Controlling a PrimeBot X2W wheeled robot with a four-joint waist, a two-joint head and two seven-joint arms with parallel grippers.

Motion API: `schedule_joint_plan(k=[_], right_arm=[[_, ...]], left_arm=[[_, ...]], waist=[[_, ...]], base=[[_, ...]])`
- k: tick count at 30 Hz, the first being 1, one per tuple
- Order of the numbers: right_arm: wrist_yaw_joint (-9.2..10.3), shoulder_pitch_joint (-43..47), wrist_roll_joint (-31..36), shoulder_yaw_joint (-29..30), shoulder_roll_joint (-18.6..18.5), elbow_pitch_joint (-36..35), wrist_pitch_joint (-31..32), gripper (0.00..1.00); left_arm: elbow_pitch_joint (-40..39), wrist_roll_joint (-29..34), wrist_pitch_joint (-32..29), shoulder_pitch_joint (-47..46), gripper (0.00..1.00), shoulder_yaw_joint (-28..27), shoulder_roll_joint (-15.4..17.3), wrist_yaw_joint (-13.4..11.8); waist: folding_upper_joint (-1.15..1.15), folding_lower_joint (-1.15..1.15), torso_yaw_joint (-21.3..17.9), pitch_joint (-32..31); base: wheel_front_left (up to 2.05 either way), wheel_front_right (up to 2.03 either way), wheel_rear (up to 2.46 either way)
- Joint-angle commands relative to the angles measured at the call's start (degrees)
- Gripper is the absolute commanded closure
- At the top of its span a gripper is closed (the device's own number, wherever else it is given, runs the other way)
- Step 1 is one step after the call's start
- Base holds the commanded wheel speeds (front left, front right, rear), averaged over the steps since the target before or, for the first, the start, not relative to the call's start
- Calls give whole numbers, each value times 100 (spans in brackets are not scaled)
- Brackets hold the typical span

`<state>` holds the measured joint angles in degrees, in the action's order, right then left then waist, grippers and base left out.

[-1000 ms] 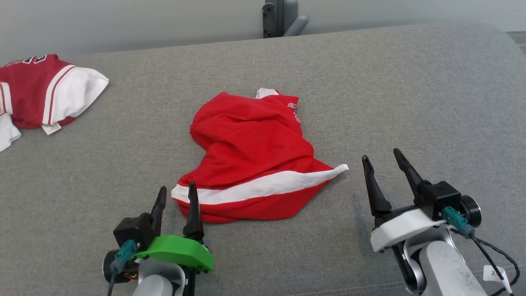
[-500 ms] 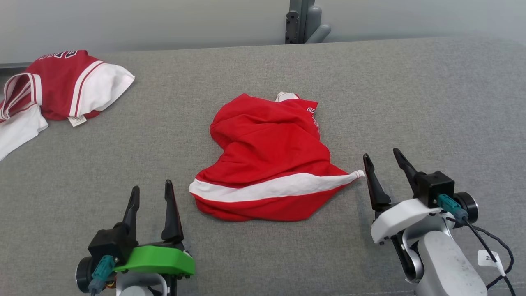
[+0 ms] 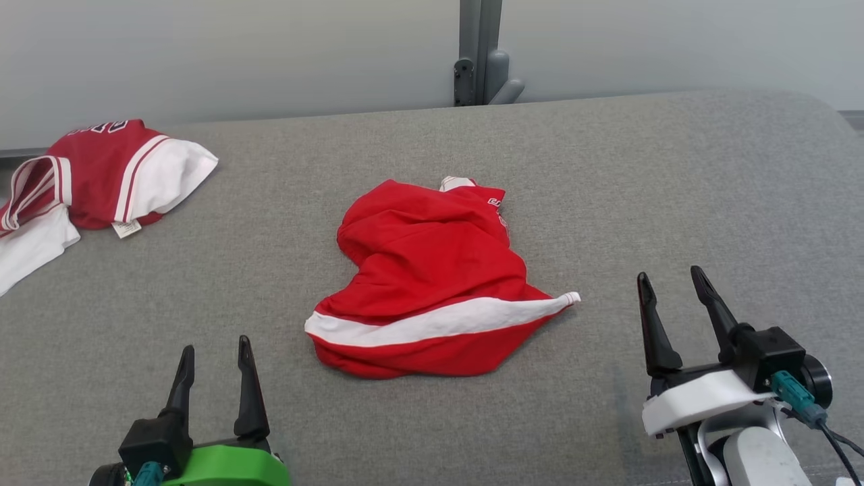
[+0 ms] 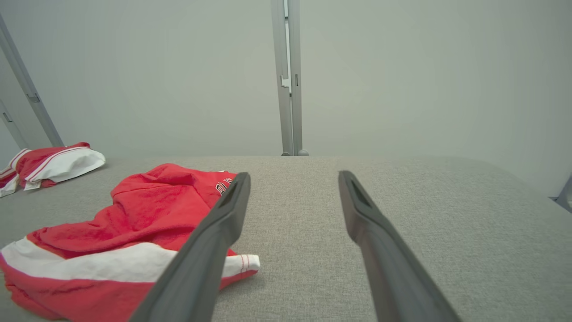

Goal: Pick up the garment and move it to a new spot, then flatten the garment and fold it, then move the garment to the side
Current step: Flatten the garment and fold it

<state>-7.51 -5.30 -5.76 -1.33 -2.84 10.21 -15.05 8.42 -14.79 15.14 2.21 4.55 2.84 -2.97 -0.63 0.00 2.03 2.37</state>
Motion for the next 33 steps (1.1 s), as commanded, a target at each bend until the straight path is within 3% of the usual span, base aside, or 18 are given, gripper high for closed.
schedule_joint_plan(k=[1,11,33], right_arm=[[4,123,-13,5,-10,-97,-19,0],[4,501,-132,-57,-10,-424,-19,0],[4,612,-237,-198,-10,-349,-19,0]], left_arm=[[1,59,1,115,0,-31,14,51],[-49,130,2,261,0,-184,13,185],[251,201,2,322,0,-288,19,387]], waist=[[63,0,-81,-110],[63,0,-221,-274],[63,0,-250,-334]], base=[[0,0,0],[0,0,0],[0,0,0]])
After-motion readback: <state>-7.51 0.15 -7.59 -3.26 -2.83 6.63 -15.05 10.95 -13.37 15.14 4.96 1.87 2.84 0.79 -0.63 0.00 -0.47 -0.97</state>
